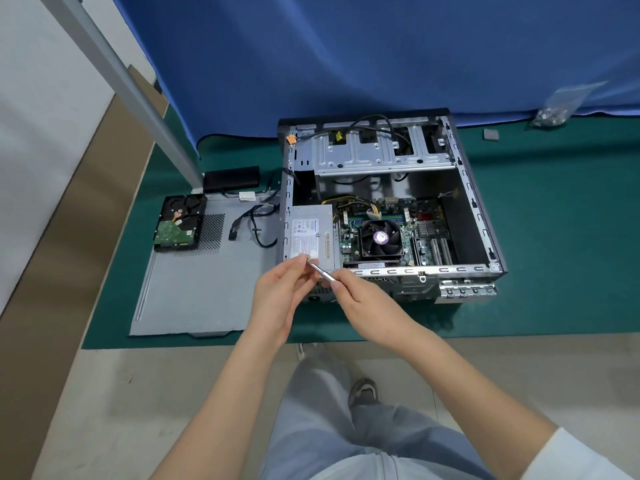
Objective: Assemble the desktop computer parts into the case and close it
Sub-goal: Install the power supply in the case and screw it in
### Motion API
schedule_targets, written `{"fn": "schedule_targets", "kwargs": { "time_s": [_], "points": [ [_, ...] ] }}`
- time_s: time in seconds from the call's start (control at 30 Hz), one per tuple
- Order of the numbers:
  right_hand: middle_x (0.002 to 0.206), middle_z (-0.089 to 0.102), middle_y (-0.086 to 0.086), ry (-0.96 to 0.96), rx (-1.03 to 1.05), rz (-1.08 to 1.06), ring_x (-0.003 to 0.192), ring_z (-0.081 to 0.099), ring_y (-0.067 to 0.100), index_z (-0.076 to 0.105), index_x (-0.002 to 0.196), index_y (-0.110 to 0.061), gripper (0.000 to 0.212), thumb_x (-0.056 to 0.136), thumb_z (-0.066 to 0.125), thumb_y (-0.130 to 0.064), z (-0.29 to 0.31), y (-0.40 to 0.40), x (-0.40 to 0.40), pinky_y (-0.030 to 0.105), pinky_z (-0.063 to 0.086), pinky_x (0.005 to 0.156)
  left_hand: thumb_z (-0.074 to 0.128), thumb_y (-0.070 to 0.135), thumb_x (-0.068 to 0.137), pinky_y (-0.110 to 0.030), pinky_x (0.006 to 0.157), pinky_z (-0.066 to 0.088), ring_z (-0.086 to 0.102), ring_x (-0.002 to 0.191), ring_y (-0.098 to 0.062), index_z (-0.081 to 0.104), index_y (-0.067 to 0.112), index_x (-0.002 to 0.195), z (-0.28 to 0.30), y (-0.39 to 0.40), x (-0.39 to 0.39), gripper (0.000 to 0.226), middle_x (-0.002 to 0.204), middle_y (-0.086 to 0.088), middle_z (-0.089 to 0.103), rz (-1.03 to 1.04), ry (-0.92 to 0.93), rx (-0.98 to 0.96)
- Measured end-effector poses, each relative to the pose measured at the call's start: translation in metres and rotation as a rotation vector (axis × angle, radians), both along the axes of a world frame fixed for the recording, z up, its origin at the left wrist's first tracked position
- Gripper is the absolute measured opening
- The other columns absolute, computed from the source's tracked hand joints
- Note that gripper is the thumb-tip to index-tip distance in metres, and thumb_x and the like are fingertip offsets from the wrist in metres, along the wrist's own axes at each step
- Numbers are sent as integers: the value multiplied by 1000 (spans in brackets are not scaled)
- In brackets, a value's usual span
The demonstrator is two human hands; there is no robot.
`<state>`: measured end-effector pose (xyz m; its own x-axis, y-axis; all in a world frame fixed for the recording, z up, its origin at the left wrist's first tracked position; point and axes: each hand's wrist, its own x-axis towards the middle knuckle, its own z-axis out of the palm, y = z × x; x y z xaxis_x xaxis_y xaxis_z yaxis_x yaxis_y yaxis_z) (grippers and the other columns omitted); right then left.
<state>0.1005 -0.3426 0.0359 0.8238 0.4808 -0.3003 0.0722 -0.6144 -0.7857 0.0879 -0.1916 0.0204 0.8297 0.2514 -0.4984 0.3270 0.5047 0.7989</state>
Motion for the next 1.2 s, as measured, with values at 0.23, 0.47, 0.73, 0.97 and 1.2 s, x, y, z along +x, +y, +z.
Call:
{"fn": "schedule_targets", "kwargs": {
  "time_s": [0.23,0.47,0.73,0.97,1.2],
  "points": [
    [81,65,-3,149,-25,-50,71,55,16,66,101,-21,14,94,55,-25,-26,24,-22,36,51,76,61,12,91,-23,70,57,71,86,-18,67,1,97,-18,0,-28,14,89,-11,74,111,92,-18],
    [72,71,10,335,18,-135,55,64,17,63,78,-18,10,88,64,-21,-39,48,-29,35,53,66,62,13,91,-24,74,57,71,89,-19,66,0,103,-32,18,-34,18,91,-10,74,48,174,61],
    [65,66,5,379,19,-217,59,67,27,58,74,-15,17,83,70,-22,-39,63,-25,45,58,69,61,14,92,-22,67,57,72,84,-17,64,-1,101,-33,28,-28,18,89,-9,75,30,206,-9],
    [57,64,2,434,41,-243,55,67,28,51,72,-15,25,81,74,-20,-38,65,-21,46,59,66,61,14,92,-22,59,55,71,72,-18,66,-1,99,-27,27,-24,17,85,-9,75,-11,248,26],
    [47,61,-5,463,78,-260,45,64,20,49,69,-17,32,77,79,-23,-41,66,-21,32,55,50,59,16,93,-21,58,54,70,68,-19,68,4,92,-24,26,-23,15,86,-9,74,-41,245,23]
  ]
}}
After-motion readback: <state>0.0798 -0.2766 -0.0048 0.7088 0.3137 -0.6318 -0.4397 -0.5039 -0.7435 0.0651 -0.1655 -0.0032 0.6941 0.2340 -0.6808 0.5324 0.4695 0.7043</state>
